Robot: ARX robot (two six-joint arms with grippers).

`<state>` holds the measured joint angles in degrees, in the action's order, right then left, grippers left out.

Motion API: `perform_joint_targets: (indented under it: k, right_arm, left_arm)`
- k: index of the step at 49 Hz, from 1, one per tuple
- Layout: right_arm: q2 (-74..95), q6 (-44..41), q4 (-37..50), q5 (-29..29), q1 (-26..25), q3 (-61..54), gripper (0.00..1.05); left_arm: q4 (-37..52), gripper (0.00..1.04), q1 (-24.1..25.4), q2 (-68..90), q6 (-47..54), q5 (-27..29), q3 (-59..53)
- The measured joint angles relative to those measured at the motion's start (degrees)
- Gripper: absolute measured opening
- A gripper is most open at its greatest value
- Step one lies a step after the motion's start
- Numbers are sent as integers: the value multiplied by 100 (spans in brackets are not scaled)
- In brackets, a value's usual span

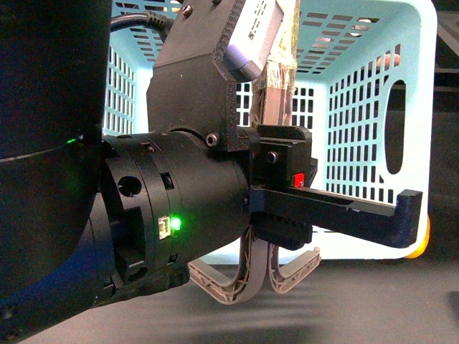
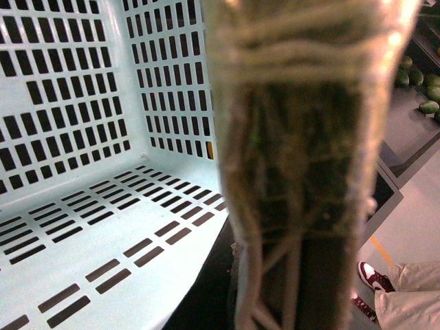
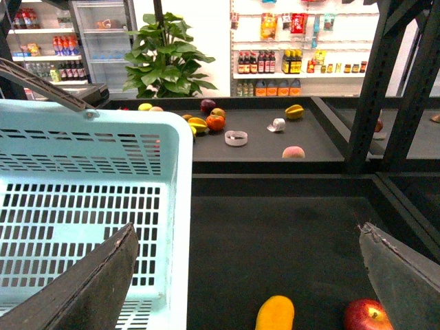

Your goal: Pick mango with right arm and hold basket with left

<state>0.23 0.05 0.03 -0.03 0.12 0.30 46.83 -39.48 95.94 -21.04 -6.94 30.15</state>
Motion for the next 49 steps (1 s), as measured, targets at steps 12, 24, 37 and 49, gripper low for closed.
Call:
perform_joint_targets:
  k: [12,24,37,49]
  right_arm:
    - [411,428,339,1565,332,20,96]
    - [3154,1368,2247,1764,-1189,52,96]
    - [7834,1506,5132,162,-2330,927,96]
    - [10338,1296,5626,-120,-2295,1893,96]
  left_arm:
    - [0,8,9,4,2,66,7]
    - [0,8,9,4,13,46,9]
    - [0,8,11,4,13,39,9]
    - [0,8,11,4,15,68,9]
